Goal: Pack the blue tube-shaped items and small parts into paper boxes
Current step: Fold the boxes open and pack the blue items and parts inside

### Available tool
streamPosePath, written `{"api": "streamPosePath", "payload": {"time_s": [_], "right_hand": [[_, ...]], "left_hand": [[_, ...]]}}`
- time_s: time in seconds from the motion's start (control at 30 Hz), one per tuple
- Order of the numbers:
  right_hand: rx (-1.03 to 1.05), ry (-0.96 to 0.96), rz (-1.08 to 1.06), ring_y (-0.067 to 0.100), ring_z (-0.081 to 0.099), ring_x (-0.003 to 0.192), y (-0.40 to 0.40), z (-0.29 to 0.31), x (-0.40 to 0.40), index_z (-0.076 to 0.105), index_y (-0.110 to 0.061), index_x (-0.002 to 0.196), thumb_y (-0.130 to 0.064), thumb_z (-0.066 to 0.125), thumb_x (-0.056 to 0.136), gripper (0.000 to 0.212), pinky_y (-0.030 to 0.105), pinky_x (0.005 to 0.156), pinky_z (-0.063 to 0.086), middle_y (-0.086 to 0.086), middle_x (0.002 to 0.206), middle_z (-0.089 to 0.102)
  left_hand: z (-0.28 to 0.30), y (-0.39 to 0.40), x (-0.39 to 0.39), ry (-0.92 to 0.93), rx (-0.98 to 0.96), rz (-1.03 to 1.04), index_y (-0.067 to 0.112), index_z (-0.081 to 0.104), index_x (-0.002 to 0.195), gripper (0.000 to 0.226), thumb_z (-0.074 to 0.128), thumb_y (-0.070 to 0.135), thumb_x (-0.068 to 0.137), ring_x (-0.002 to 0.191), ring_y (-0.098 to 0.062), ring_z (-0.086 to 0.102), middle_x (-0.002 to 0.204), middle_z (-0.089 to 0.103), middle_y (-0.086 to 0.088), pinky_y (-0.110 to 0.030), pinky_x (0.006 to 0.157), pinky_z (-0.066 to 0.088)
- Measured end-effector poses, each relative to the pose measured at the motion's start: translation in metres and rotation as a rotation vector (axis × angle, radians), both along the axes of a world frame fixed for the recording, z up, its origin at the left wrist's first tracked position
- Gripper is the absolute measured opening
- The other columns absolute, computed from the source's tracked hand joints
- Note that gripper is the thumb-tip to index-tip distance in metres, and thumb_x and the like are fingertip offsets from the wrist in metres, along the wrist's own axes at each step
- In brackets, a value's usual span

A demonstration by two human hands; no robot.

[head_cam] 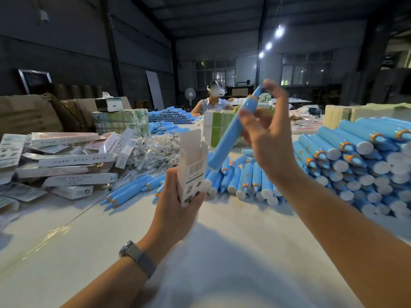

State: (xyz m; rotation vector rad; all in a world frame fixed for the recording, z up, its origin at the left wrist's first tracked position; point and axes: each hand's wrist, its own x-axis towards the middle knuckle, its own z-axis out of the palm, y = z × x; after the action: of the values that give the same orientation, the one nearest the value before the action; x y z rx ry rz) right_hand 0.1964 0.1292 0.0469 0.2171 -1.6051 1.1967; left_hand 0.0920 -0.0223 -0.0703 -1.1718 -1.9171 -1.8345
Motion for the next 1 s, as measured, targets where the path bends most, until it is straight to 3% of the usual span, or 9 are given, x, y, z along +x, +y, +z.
{"api": "streamPosePath", "payload": {"time_s": [0.07,0.17,0.23,0.33,0.4,0.6,0.77,0.87,1.0], "right_hand": [[-0.016,0.106,0.068,0.021,0.059,0.065,-0.01,0.014,0.009,0.037,-0.029,0.13,-0.009,0.056,0.098,0.043,0.029,0.055,0.051,-0.002,0.071,0.064],[0.059,0.149,0.052,0.028,0.058,0.067,-0.025,0.021,0.014,0.038,-0.027,0.13,-0.005,0.058,0.096,0.045,0.035,0.053,0.051,-0.007,0.073,0.061],[0.12,0.149,0.0,0.032,0.058,0.066,-0.032,0.02,0.015,0.037,-0.028,0.128,-0.004,0.059,0.094,0.047,0.04,0.055,0.052,-0.005,0.077,0.063],[0.186,0.143,-0.071,0.023,0.059,0.064,-0.034,0.017,0.014,0.038,-0.029,0.124,-0.006,0.062,0.092,0.047,0.044,0.059,0.054,-0.001,0.081,0.065],[0.212,0.127,-0.087,0.023,0.061,0.064,-0.032,0.016,0.012,0.038,-0.028,0.124,-0.008,0.064,0.091,0.047,0.048,0.059,0.054,-0.001,0.081,0.065],[0.378,-0.097,-0.174,0.014,0.065,0.068,-0.026,-0.001,0.003,0.039,-0.018,0.13,-0.018,0.067,0.092,0.048,0.044,0.059,0.056,0.002,0.087,0.068],[0.379,-0.08,-0.196,0.005,0.061,0.075,-0.024,-0.009,-0.005,0.04,-0.019,0.129,-0.025,0.068,0.09,0.049,0.027,0.056,0.052,-0.01,0.094,0.062],[0.486,-0.12,-0.265,0.01,0.061,0.086,-0.023,-0.02,-0.01,0.049,-0.016,0.121,-0.03,0.07,0.088,0.042,0.034,0.064,0.054,-0.014,0.101,0.057],[0.724,-0.216,-0.343,0.022,0.056,0.103,-0.026,-0.048,-0.017,0.061,-0.011,0.11,-0.028,0.063,0.095,0.023,0.042,0.081,0.049,0.001,0.115,0.06]], "left_hand": [[-0.001,-0.002,-0.002,0.064,-0.016,0.053,0.058,0.04,0.099,0.064,0.077,0.008,0.084,0.094,-0.002,0.065,0.104,0.064,0.03,-0.029,0.075,0.056],[-0.003,-0.003,-0.005,0.09,-0.02,0.091,0.057,0.04,0.101,0.059,0.078,0.018,0.082,0.092,-0.005,0.065,0.104,0.064,0.028,-0.036,0.073,0.057],[-0.003,-0.003,-0.005,0.105,-0.02,0.089,0.058,0.039,0.103,0.054,0.075,0.025,0.079,0.093,-0.002,0.064,0.105,0.063,0.031,-0.029,0.072,0.055],[-0.004,-0.003,-0.006,0.141,-0.027,0.084,0.058,0.038,0.104,0.057,0.075,0.022,0.082,0.097,0.002,0.062,0.108,0.06,0.034,-0.012,0.069,0.051],[-0.006,-0.003,-0.007,0.143,-0.026,0.087,0.058,0.038,0.104,0.057,0.076,0.021,0.083,0.099,0.002,0.062,0.109,0.06,0.034,-0.011,0.071,0.05],[-0.004,-0.004,0.001,0.171,-0.017,0.069,0.058,0.041,0.1,0.025,0.059,0.056,0.083,0.095,-0.007,0.063,0.106,0.062,0.025,-0.036,0.075,0.055],[-0.003,-0.003,0.002,0.175,-0.009,0.128,0.058,0.042,0.097,0.022,0.06,0.052,0.085,0.087,-0.006,0.063,0.103,0.063,0.029,-0.032,0.07,0.052],[-0.005,-0.003,-0.003,0.17,0.015,0.172,0.058,0.043,0.098,0.027,0.062,0.043,0.086,0.08,-0.004,0.064,0.098,0.065,0.028,-0.022,0.062,0.049],[-0.009,-0.003,-0.009,0.146,0.014,0.203,0.052,0.042,0.098,0.029,0.065,0.038,0.086,0.077,-0.006,0.062,0.092,0.065,0.019,-0.016,0.059,0.045]]}}
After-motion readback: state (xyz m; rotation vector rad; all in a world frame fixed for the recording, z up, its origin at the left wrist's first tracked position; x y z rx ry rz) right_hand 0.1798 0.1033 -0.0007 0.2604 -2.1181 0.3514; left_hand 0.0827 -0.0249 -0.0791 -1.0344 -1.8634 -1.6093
